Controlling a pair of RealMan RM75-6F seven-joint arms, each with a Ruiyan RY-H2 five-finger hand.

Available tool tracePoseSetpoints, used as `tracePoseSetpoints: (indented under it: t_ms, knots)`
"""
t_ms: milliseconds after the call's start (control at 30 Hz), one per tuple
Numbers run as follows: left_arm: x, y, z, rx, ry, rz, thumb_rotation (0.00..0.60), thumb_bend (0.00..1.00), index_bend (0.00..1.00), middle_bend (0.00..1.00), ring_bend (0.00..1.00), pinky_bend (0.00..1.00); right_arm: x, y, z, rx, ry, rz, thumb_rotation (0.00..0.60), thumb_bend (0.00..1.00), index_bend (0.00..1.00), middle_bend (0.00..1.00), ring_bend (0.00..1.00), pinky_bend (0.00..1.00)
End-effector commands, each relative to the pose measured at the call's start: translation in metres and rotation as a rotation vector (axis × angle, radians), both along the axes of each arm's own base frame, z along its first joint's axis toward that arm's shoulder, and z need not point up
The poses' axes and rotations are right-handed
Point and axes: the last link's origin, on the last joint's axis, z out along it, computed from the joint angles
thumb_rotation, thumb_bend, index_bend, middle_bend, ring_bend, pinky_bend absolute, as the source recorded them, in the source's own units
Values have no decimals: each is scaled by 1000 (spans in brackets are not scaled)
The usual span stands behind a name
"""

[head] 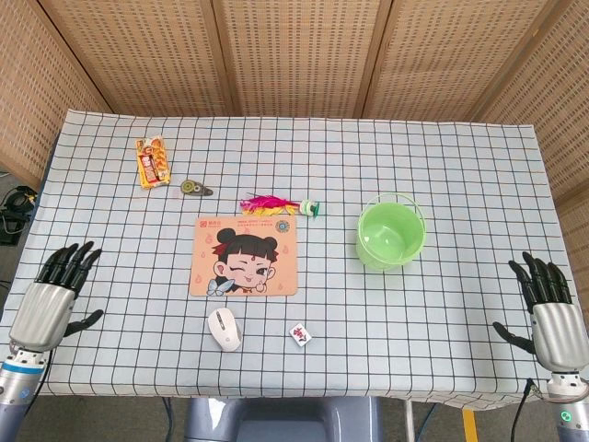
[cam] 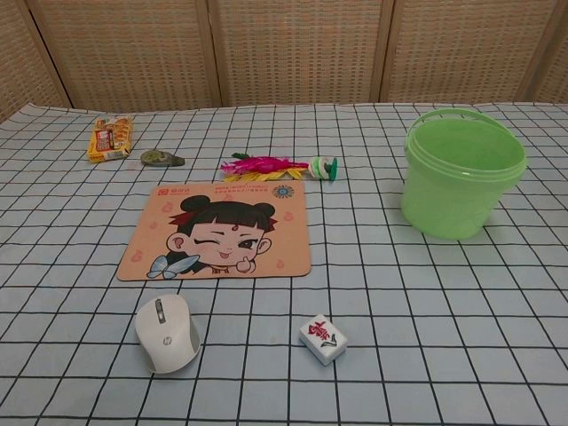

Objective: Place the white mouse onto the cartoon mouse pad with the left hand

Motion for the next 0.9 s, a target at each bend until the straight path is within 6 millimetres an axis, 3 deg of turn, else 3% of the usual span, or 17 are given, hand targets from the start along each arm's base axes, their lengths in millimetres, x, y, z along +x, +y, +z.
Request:
tracePoseSetpoints:
  t_ms: [33, 367, 900]
  knots:
    - [14, 13, -7, -120, 31, -73, 600, 0, 56, 0, 0, 102, -1, -1, 1, -1, -3, -5, 600, 78, 116, 0, 0, 0]
    - [46, 41, -40, -374, 200, -234, 600, 0, 120, 0, 0, 116, -7, -4, 5, -11, -20, -27, 600, 78, 125, 0, 0, 0]
    - [84, 53, -92, -499, 314, -336, 600, 42, 226, 42, 15, 161, -9, -4, 11, -25, -43, -27, 600, 77, 130, 0, 0, 0]
